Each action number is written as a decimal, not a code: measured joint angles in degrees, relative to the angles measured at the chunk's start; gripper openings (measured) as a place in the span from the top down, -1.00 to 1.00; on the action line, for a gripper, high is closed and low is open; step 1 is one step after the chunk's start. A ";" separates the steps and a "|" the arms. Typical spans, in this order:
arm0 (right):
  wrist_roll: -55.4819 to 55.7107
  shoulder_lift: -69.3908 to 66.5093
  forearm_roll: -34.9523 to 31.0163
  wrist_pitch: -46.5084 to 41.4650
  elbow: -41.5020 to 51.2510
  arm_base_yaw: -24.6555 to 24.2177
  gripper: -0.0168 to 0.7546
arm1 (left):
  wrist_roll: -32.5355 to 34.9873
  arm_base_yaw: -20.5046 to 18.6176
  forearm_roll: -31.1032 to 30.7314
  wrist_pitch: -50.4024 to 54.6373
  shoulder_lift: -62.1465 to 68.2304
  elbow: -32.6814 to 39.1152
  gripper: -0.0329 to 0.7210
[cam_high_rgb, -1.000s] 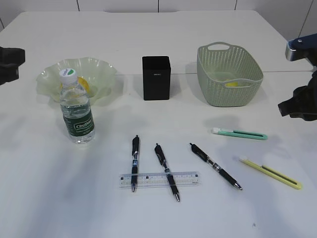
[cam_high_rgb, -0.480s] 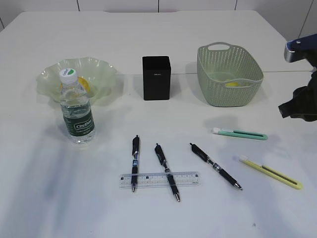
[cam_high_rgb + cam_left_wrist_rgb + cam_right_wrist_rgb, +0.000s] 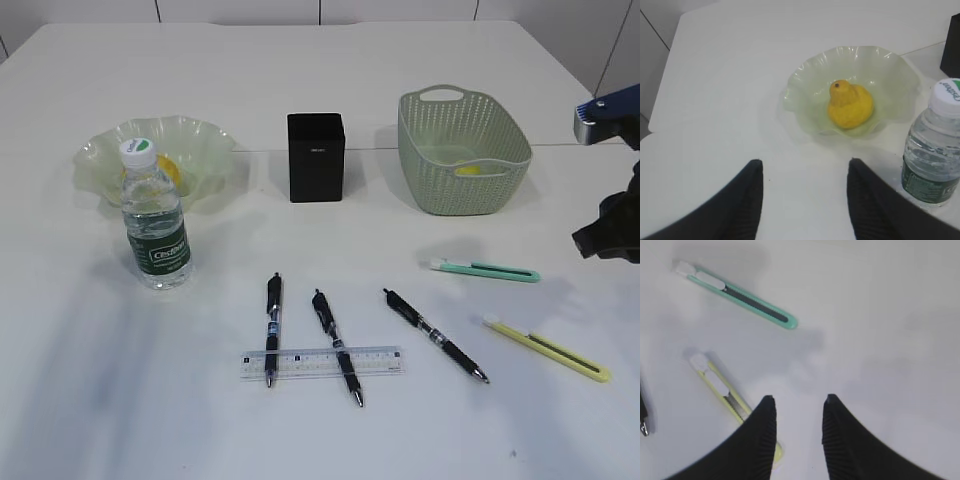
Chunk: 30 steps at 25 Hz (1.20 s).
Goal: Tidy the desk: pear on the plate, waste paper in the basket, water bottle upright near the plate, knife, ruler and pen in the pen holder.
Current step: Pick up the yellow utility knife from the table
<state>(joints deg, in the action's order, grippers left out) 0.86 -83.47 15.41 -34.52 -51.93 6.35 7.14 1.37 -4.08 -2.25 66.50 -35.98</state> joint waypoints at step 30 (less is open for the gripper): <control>-15.72 -0.12 -14.43 -22.06 -15.49 0.00 0.34 | 0.05 0.00 0.97 7.83 -3.85 0.00 -0.10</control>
<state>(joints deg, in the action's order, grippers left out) -14.85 -83.59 0.99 -56.57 -67.41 6.35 7.20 1.37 -3.11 5.58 62.65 -35.98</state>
